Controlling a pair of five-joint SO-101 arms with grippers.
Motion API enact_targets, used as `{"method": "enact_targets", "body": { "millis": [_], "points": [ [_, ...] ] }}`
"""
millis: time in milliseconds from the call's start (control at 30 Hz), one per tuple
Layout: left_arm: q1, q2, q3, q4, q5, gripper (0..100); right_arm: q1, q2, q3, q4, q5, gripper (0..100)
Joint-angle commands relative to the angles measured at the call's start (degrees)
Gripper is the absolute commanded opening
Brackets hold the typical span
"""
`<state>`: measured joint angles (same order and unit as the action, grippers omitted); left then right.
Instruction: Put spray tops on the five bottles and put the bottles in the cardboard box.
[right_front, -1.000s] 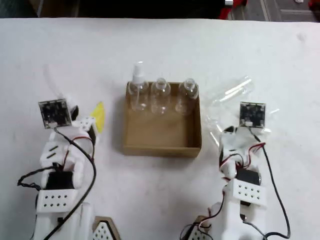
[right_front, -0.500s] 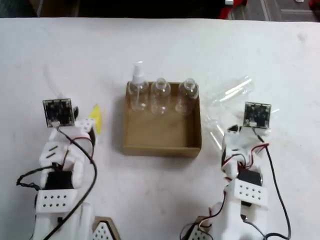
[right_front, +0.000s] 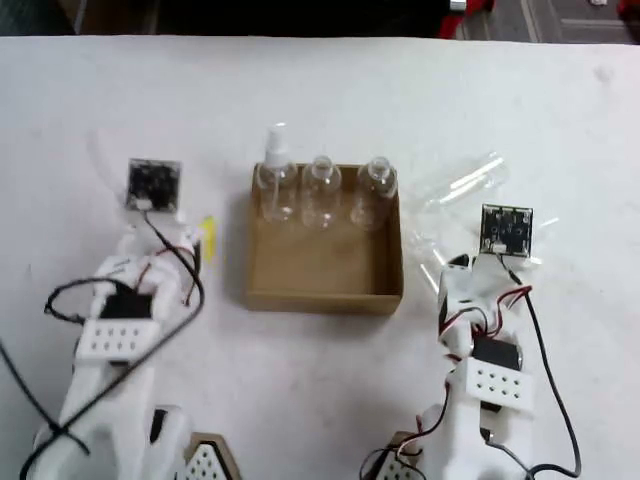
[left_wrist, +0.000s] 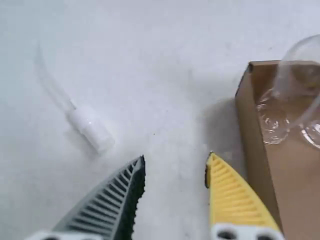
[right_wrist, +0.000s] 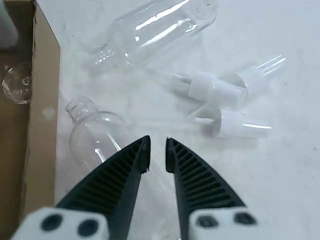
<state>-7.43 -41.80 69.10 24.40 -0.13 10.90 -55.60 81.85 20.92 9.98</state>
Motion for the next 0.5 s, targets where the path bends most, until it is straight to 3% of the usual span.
{"method": "enact_targets", "body": {
  "millis": [0, 233, 467],
  "points": [
    [-2.15, 5.41, -6.07, -0.09, 3.25, 18, -0.66, -0.13, -0.7, 0.04, 0.44, 13.0],
    [-0.75, 1.54, -3.16, -0.62, 3.16, 18, -0.66, -0.04, -2.73, 1.89, 0.7, 11.8],
    [-0.31, -1.36, 0.7, -4.48, 3.16, 18, -1.45, 1.27, -23.47, 25.36, 5.54, 10.8]
  ]
}}
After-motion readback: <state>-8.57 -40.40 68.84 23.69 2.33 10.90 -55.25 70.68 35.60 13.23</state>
